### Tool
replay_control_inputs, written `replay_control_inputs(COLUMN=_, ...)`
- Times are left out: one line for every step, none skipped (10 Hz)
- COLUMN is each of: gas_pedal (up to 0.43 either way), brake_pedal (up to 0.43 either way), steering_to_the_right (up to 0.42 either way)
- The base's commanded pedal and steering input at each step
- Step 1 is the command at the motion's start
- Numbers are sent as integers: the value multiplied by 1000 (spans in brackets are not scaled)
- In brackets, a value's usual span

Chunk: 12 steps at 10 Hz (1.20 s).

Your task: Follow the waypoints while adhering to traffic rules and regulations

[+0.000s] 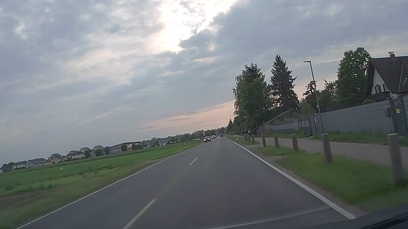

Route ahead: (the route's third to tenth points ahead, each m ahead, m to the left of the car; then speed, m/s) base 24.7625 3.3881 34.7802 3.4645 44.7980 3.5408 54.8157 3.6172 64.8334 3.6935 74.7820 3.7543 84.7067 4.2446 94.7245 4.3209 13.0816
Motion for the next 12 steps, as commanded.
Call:
replay_control_inputs(gas_pedal=157, brake_pedal=0, steering_to_the_right=-1)
replay_control_inputs(gas_pedal=157, brake_pedal=0, steering_to_the_right=-1)
replay_control_inputs(gas_pedal=157, brake_pedal=0, steering_to_the_right=-1)
replay_control_inputs(gas_pedal=157, brake_pedal=0, steering_to_the_right=-1)
replay_control_inputs(gas_pedal=157, brake_pedal=0, steering_to_the_right=0)
replay_control_inputs(gas_pedal=157, brake_pedal=0, steering_to_the_right=0)
replay_control_inputs(gas_pedal=157, brake_pedal=0, steering_to_the_right=-1)
replay_control_inputs(gas_pedal=157, brake_pedal=0, steering_to_the_right=0)
replay_control_inputs(gas_pedal=157, brake_pedal=0, steering_to_the_right=-1)
replay_control_inputs(gas_pedal=157, brake_pedal=0, steering_to_the_right=-1)
replay_control_inputs(gas_pedal=150, brake_pedal=0, steering_to_the_right=-1)
replay_control_inputs(gas_pedal=150, brake_pedal=0, steering_to_the_right=-1)
